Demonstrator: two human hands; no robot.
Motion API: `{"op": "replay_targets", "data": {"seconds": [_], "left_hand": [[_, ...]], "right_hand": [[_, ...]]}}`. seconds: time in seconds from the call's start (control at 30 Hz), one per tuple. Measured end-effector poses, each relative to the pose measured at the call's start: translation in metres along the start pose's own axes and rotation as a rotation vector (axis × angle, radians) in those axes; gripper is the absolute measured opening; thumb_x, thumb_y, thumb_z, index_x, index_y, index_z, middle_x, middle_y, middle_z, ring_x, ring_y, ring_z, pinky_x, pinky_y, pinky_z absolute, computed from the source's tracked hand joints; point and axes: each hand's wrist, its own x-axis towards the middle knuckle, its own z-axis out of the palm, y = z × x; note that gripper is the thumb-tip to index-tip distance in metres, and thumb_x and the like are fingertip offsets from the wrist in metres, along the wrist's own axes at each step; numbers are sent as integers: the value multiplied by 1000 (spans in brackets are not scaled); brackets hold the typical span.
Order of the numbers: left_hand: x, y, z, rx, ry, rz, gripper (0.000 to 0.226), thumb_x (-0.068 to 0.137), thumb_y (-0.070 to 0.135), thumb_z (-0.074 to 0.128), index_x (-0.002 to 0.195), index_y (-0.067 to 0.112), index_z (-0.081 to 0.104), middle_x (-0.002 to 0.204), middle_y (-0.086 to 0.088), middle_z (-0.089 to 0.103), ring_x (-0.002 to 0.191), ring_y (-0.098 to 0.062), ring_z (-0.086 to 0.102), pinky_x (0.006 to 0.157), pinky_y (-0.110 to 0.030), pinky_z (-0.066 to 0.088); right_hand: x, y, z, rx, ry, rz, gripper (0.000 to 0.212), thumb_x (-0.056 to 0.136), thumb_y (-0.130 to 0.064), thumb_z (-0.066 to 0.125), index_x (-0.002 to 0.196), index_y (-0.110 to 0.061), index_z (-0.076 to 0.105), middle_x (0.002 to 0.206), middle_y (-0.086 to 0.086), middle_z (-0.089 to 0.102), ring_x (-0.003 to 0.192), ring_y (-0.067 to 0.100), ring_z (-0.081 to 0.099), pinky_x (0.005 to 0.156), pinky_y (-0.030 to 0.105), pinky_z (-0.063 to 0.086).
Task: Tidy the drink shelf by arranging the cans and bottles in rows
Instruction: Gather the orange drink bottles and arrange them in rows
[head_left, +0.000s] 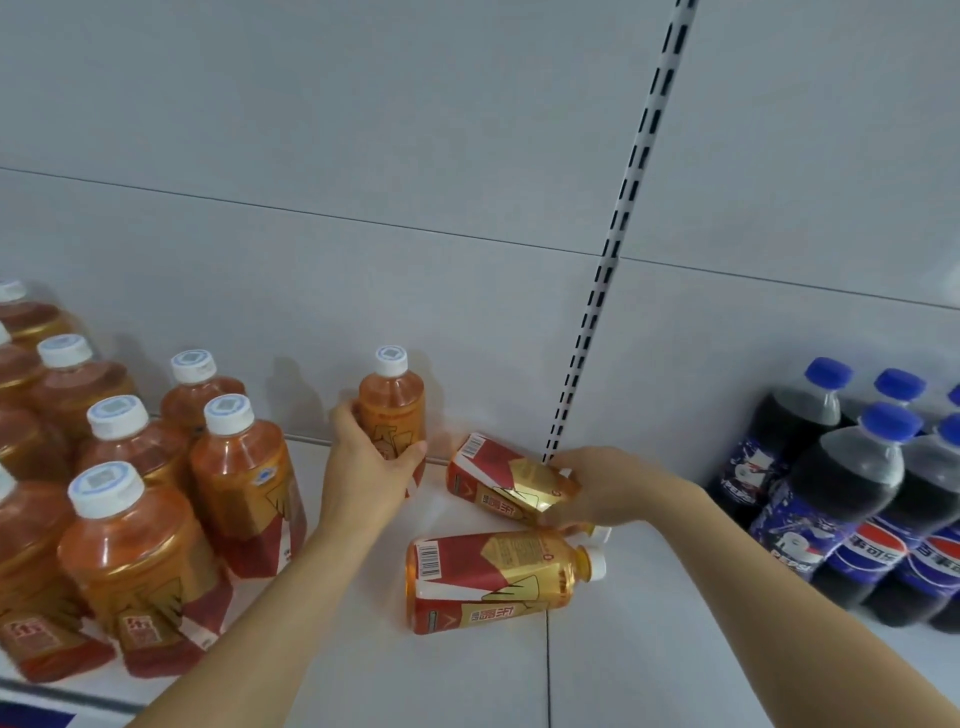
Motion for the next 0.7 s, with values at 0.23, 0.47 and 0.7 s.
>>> {"op": "replay_targets", "data": {"seconds": [0.23, 0.47, 0.7], "left_hand": [[-36, 20, -10, 238, 166, 329, 95, 85, 38, 85, 158, 14, 29, 151, -13, 47, 139, -33, 46, 111, -52, 47], [-39, 39, -22, 358, 190, 525, 79, 89, 33, 80, 153, 13, 38, 146, -14, 51, 136, -34, 49, 109, -50, 50], [-58, 36, -25, 323, -212, 619, 43, 98, 57, 55, 130, 30, 62, 124, 18, 62, 116, -4, 58, 96, -31, 54]], "right_hand": [[-14, -4, -24, -6, 233, -89, 74, 73, -72, 79, 138, -42, 60, 112, -19, 65, 100, 12, 61, 82, 30, 49], [-9, -53, -70, -107, 386, -285, 77, 76, -70, 80, 141, -38, 54, 119, -11, 65, 105, 13, 53, 89, 34, 48], [13, -68, -58, 39, 487, -276, 85, 77, -71, 79, 150, -42, 47, 125, -6, 61, 117, 19, 58, 94, 40, 53]]}}
